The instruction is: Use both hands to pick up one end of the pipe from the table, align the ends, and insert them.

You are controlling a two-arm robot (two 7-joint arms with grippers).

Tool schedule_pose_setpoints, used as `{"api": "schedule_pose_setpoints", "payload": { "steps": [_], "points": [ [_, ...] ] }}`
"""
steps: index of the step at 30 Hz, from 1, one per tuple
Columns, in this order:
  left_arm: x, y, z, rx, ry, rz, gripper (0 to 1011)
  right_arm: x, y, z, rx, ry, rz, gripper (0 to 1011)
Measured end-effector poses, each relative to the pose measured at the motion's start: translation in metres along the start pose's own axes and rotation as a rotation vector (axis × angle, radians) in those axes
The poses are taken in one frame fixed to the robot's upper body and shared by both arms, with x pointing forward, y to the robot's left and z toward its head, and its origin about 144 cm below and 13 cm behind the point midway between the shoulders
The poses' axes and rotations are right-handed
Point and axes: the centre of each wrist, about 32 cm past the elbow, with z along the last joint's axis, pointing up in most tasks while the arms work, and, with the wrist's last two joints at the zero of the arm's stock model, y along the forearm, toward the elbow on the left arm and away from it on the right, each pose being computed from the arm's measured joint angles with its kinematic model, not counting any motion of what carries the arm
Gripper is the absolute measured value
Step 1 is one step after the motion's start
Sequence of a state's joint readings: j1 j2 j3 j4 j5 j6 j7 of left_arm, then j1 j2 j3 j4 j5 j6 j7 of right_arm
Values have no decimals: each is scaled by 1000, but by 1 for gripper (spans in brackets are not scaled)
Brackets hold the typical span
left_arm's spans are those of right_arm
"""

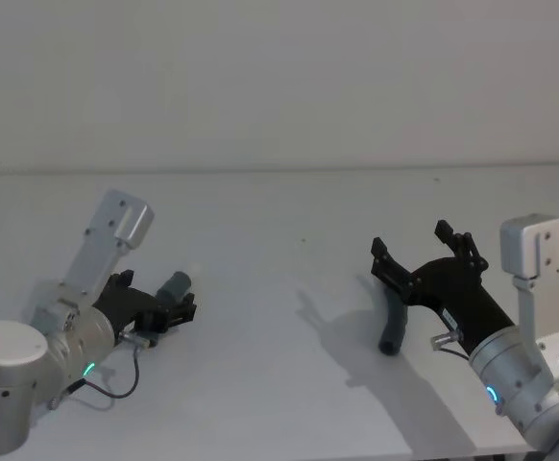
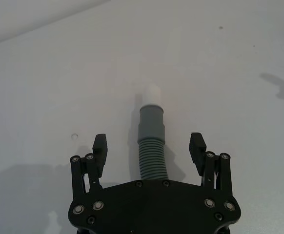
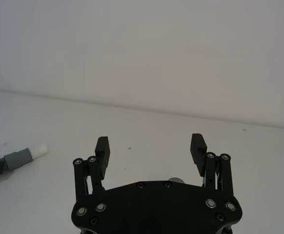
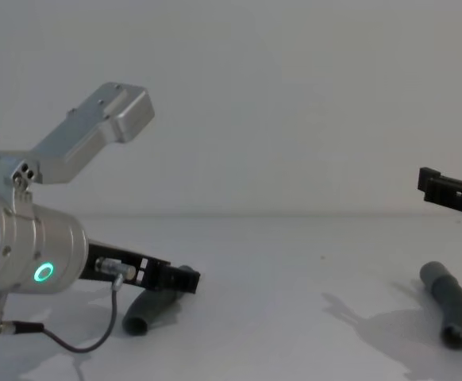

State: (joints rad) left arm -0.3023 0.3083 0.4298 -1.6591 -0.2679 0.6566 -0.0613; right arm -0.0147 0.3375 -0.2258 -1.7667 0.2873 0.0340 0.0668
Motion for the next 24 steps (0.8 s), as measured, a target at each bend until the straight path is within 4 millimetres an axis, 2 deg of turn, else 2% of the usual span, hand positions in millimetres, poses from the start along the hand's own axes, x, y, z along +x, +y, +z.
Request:
{"api": "schedule_pose_setpoints", "payload": {
  "steps": [24],
  "points": [
    [-4, -21, -8, 13, 7, -39, 1001, 0, 0, 0, 0, 0, 0, 1003]
  ]
}}
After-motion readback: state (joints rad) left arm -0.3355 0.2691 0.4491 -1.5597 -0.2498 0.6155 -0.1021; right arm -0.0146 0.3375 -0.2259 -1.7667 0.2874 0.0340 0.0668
